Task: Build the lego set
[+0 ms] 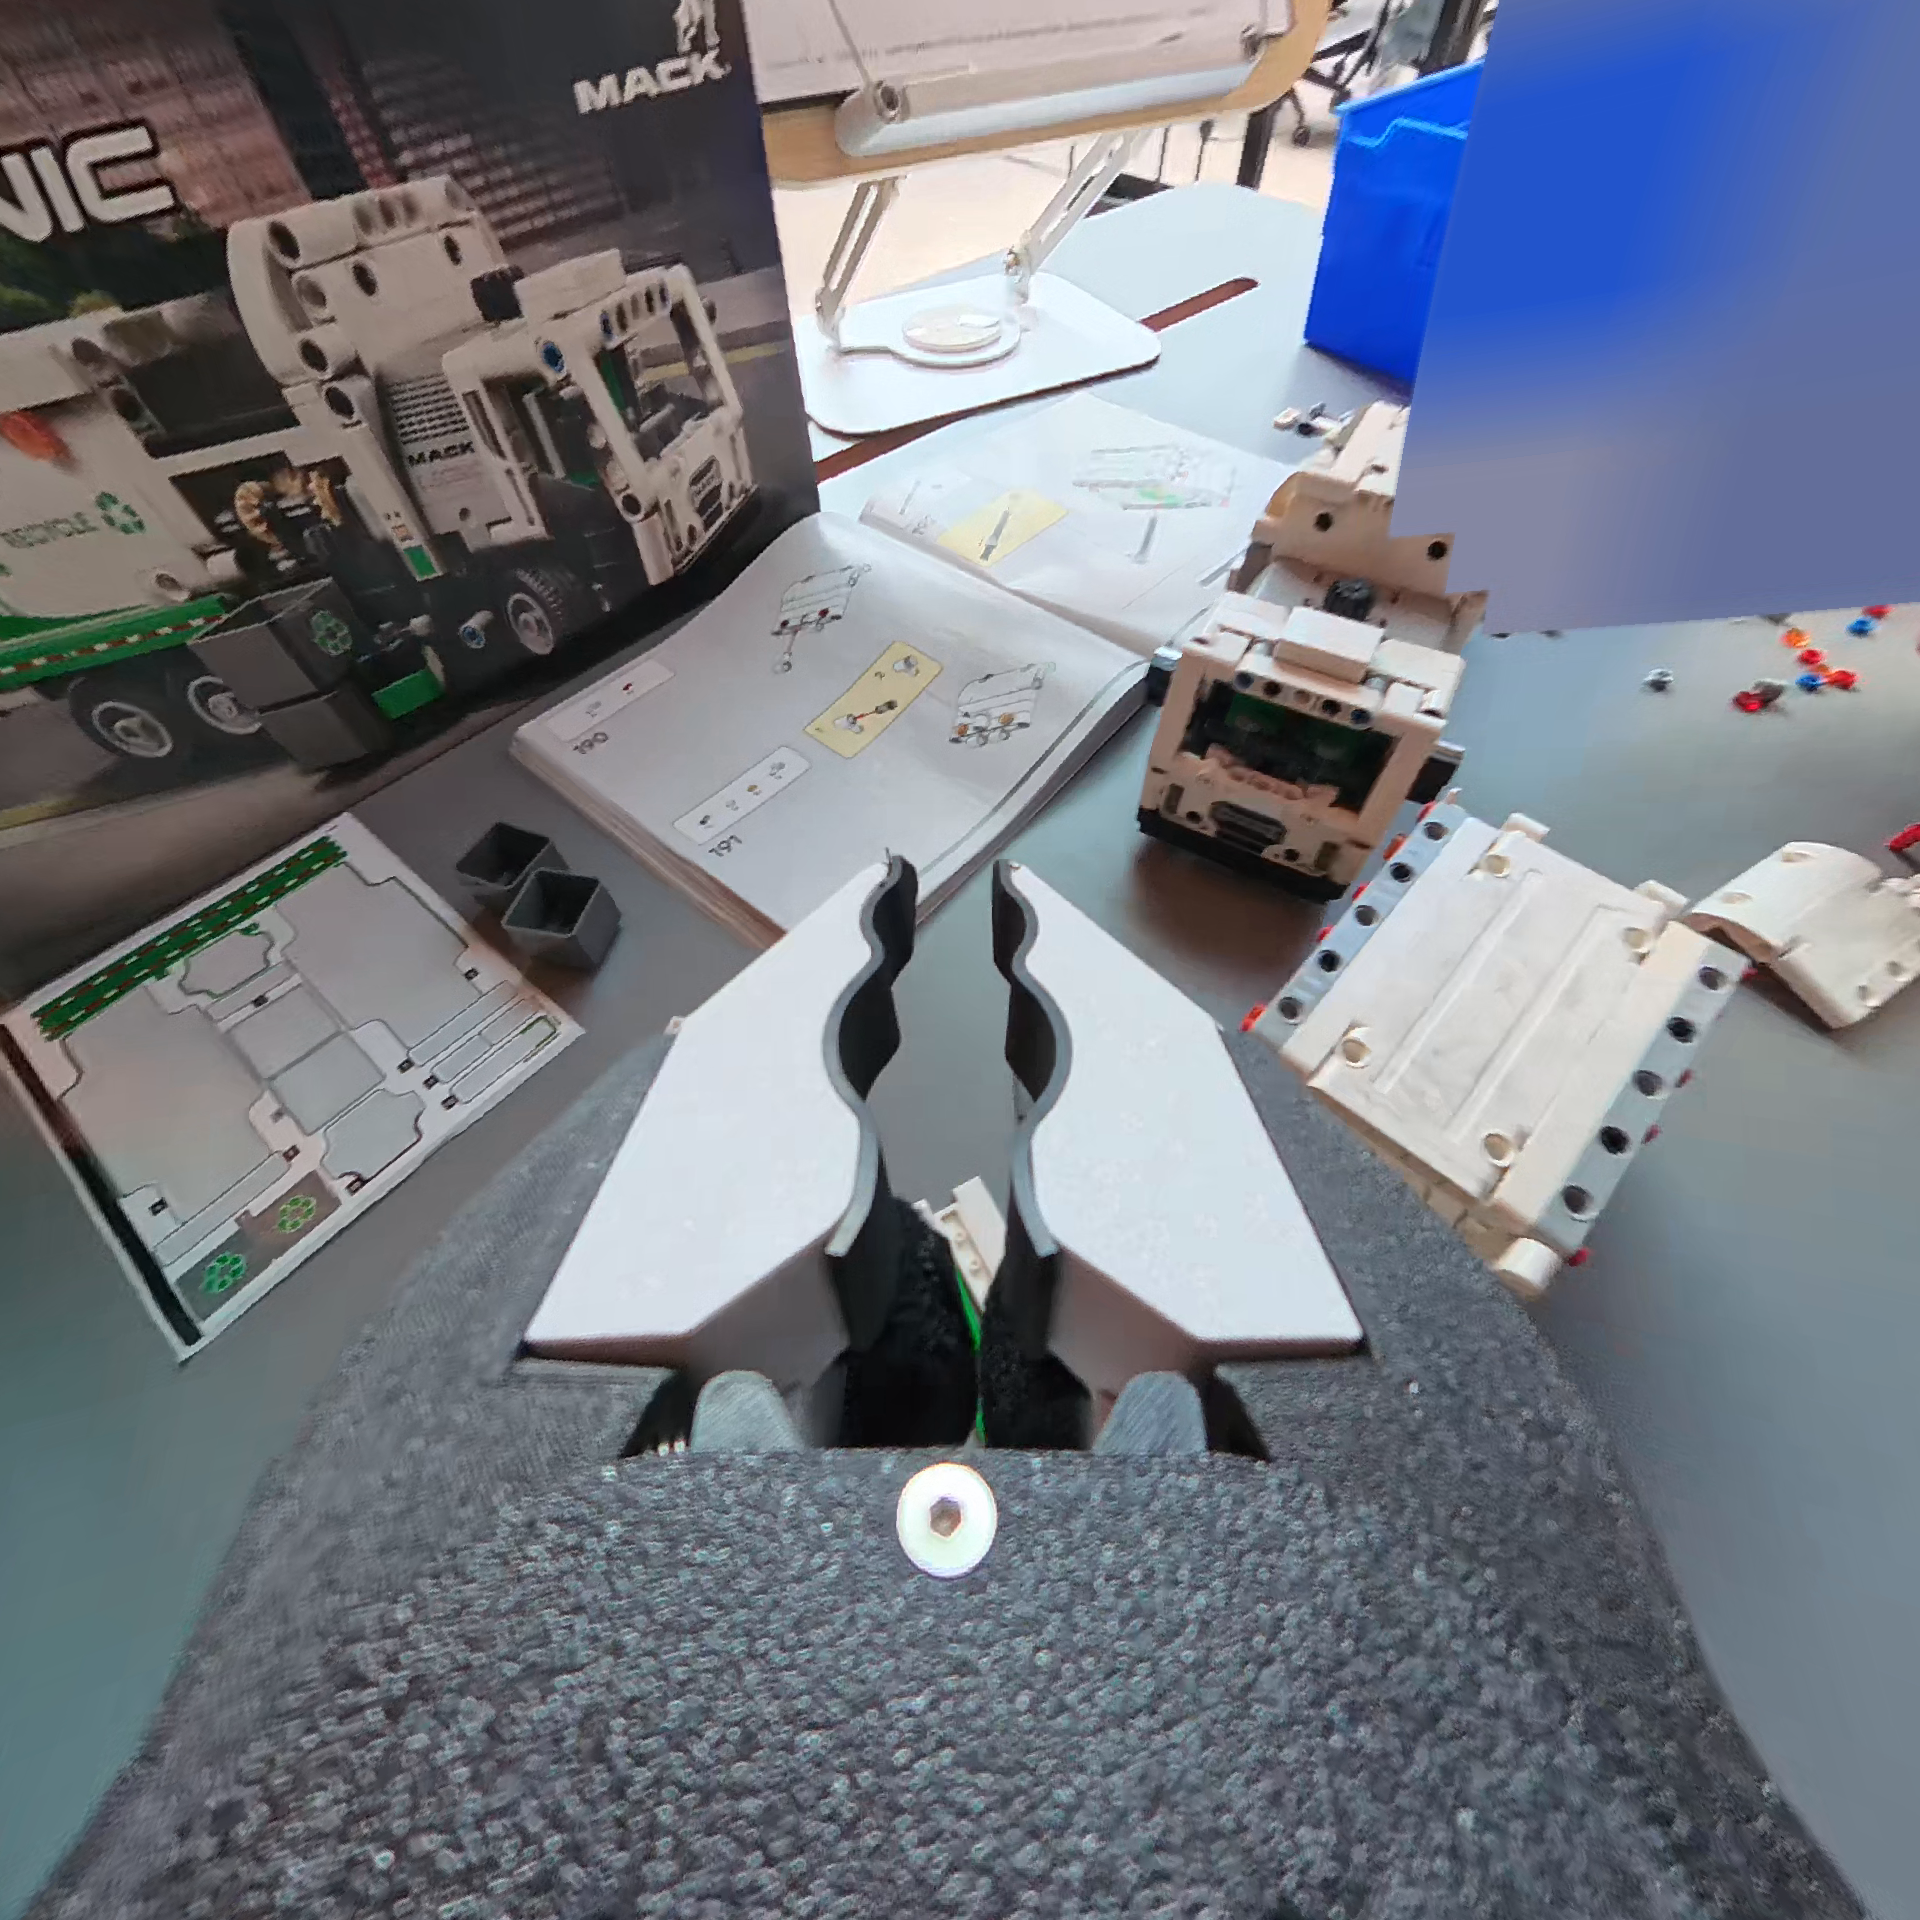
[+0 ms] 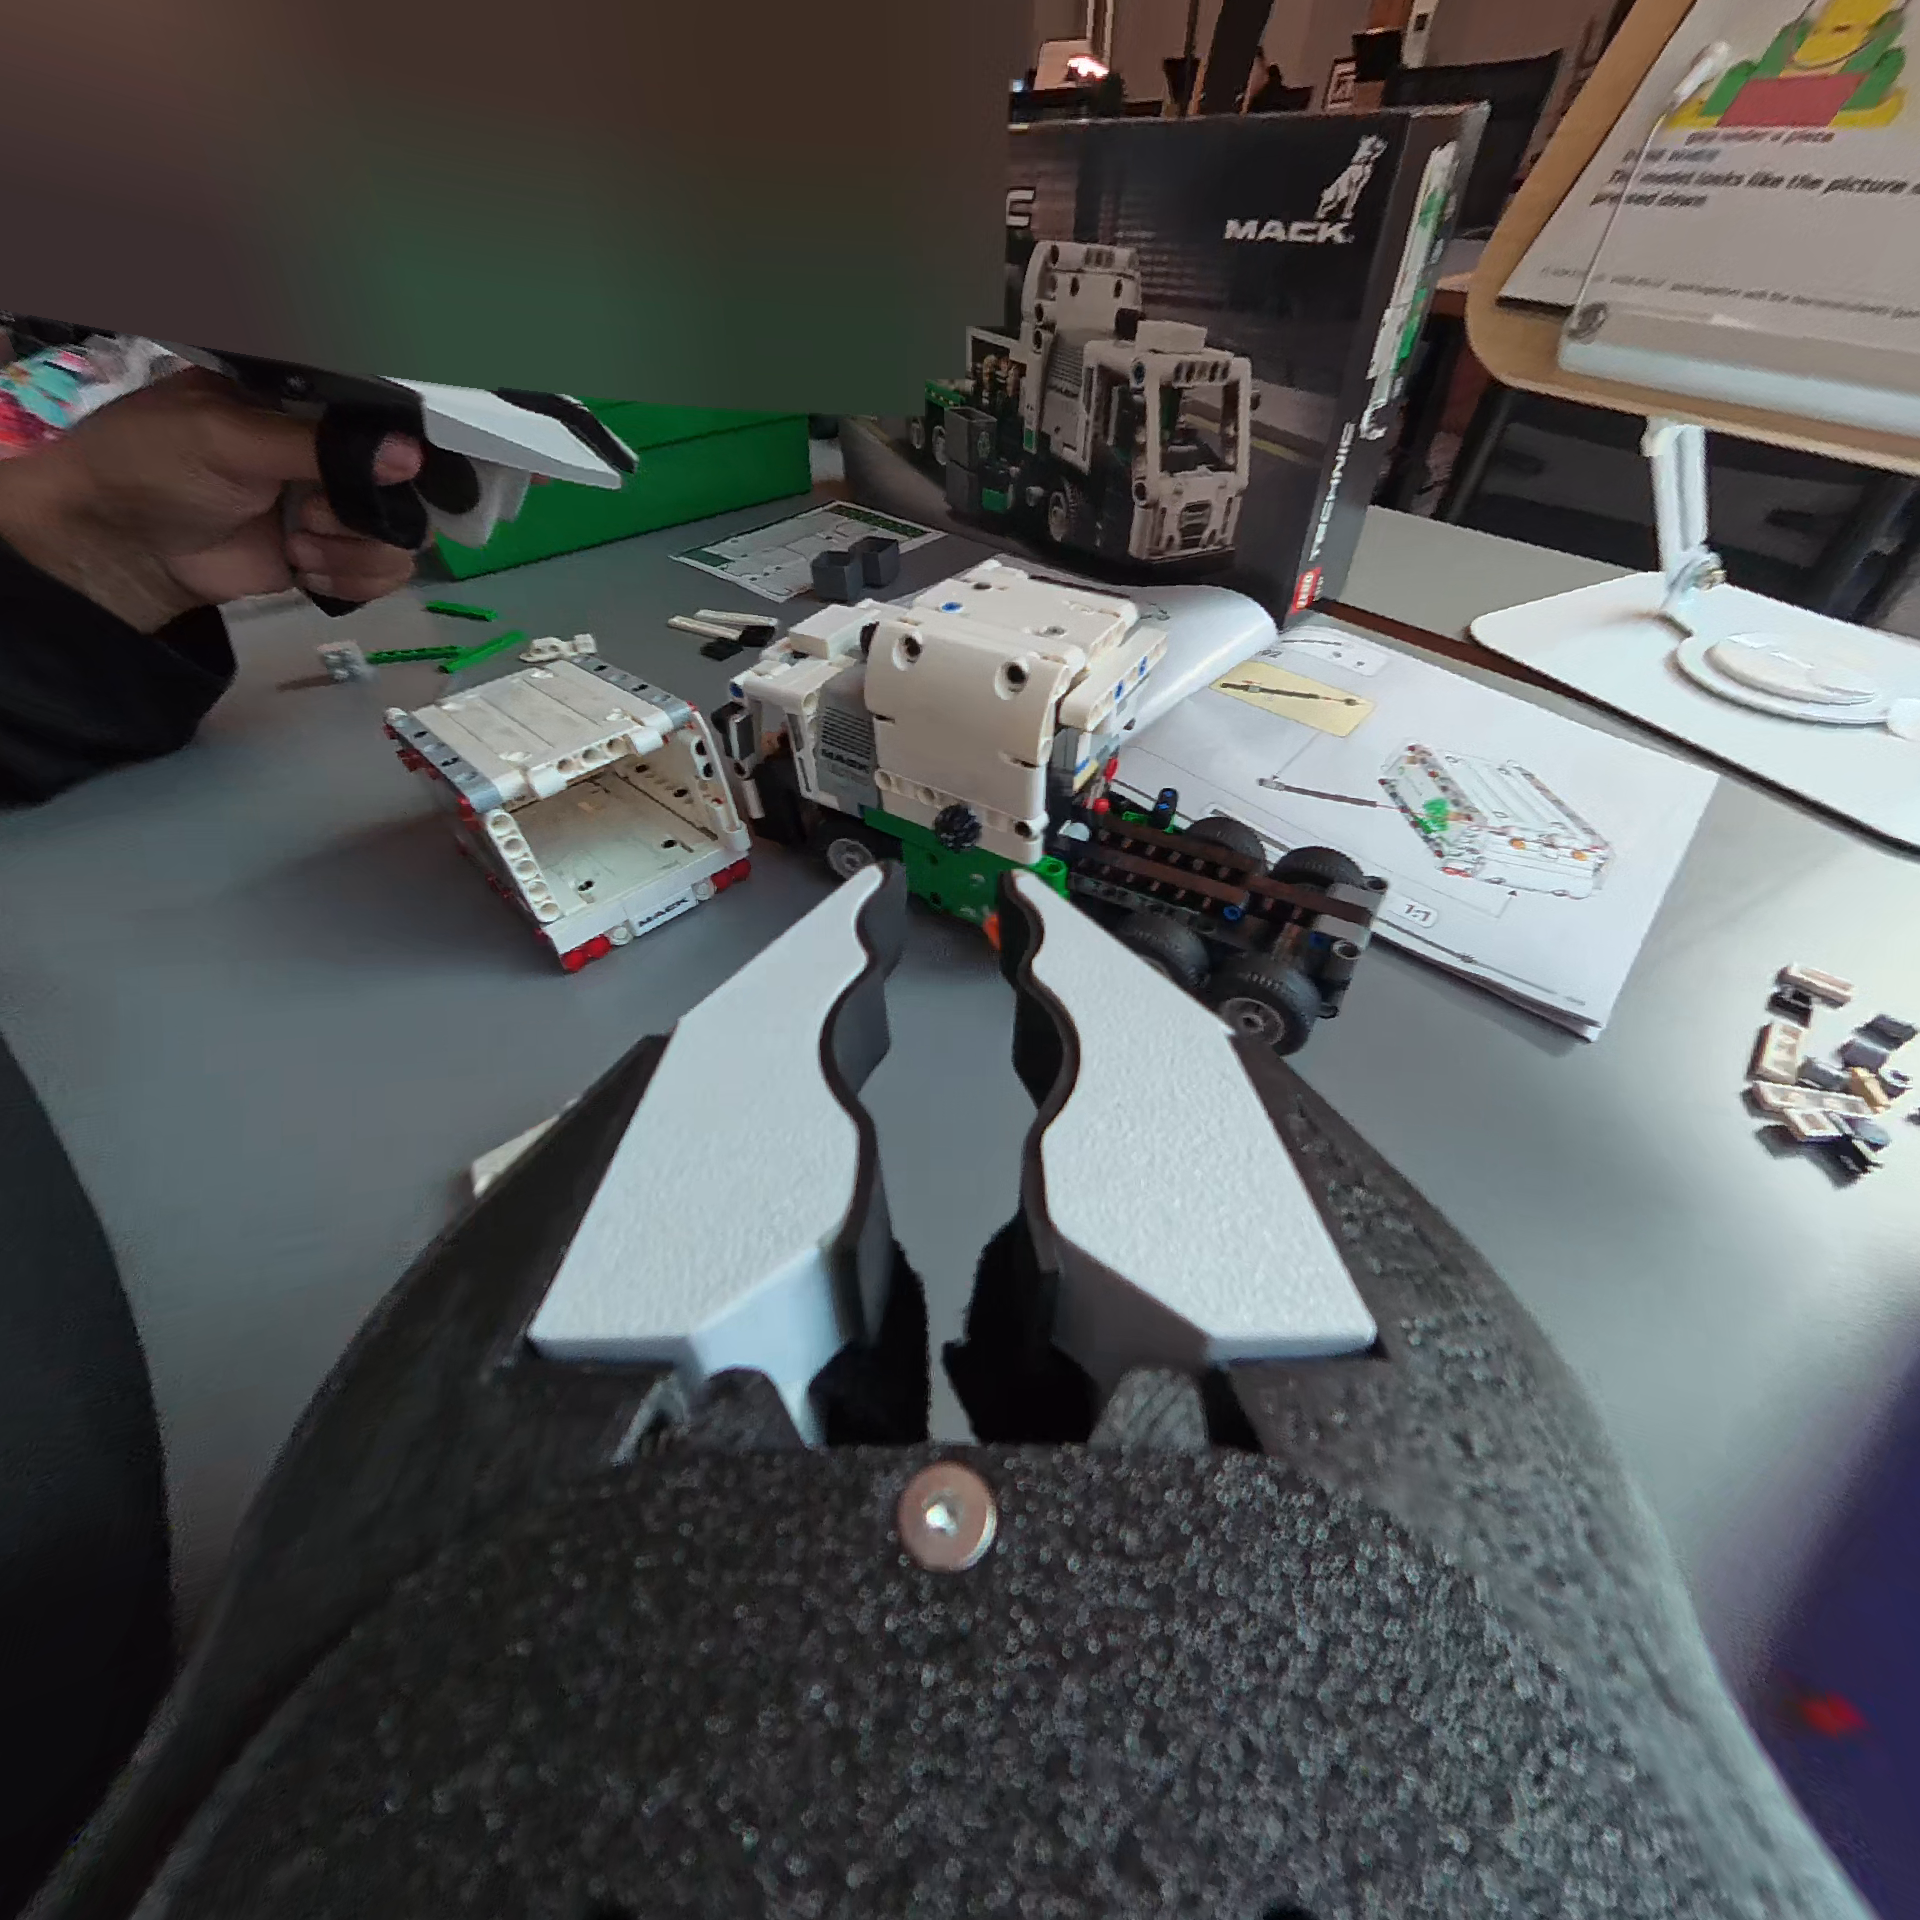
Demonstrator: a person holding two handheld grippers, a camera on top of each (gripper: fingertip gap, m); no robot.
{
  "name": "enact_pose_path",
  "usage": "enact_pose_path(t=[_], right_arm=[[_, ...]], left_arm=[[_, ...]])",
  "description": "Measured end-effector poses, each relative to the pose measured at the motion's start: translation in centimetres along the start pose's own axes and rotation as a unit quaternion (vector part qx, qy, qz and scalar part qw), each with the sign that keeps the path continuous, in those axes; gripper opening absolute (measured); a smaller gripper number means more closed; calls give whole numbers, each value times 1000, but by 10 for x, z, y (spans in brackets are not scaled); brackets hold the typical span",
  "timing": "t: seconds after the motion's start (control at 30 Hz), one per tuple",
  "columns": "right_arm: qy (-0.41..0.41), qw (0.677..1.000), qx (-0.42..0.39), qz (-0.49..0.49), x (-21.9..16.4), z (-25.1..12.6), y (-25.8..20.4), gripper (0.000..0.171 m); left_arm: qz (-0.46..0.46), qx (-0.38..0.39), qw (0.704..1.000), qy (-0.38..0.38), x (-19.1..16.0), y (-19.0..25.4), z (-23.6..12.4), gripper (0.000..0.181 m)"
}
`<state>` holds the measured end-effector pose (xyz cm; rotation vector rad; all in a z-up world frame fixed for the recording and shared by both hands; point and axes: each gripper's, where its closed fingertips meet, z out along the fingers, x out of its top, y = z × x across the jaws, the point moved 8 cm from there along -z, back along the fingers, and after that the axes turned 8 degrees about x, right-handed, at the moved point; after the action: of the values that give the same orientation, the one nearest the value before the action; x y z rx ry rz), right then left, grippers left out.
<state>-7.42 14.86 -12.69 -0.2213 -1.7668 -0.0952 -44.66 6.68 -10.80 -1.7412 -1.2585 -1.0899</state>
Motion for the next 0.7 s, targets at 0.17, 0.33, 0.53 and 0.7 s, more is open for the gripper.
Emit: enact_pose_path(t=[0.17, 0.33, 0.53, 0.7], right_arm=[[-136, 982, 132, -2, -20, -4, -33, 29], [-213, 962, 165, -38, -41, 0, -63, 46], [-280, 944, 152, -87, -54, 17, -69, 53], [-267, 949, 148, -78, -55, 24, -67, 50]], left_arm=[[26, -13, 999, 29, 9, 12, -11, 12], [62, -48, 994, 76, 22, 30, -26, 12], [80, -124, 980, 133, 35, 71, -56, 11], [105, -220, 962, 124, 34, 120, -64, 12]])
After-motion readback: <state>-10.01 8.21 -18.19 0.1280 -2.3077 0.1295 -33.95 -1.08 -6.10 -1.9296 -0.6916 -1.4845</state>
